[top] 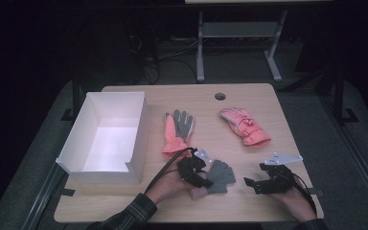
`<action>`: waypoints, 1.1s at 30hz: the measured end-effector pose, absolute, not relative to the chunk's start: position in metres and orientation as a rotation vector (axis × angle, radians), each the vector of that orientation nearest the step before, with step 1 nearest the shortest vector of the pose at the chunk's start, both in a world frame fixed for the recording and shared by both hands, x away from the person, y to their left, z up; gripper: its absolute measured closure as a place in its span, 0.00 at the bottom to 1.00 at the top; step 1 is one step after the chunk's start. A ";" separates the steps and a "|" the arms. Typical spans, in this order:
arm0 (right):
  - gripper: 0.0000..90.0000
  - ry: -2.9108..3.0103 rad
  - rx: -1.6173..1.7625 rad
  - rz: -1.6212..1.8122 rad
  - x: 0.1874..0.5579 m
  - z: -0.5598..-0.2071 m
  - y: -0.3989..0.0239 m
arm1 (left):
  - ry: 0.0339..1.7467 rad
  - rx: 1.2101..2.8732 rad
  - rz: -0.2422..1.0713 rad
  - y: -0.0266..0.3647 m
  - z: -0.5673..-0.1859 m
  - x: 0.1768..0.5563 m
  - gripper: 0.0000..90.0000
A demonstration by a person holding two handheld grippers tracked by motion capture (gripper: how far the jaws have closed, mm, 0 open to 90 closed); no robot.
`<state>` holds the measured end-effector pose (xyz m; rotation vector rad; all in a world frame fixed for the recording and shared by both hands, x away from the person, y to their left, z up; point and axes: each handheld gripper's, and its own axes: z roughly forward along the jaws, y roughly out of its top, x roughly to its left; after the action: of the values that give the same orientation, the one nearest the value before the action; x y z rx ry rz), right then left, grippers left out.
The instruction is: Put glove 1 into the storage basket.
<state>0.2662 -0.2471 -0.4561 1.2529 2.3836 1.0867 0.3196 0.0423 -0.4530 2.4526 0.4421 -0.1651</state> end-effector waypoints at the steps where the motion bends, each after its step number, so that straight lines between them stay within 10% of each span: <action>1: 0.16 2.383 1.253 1.087 0.266 -0.456 -0.247 | 0.445 2.450 -0.171 0.043 -0.452 0.320 0.70; 33: 0.12 2.369 1.272 1.070 0.270 -0.460 -0.247 | 0.534 2.365 -0.149 0.075 -0.365 0.340 0.71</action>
<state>0.2700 -0.2468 -0.4597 1.2718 2.3693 1.0704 0.3397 0.0745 -0.3653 2.3655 0.5341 -0.1494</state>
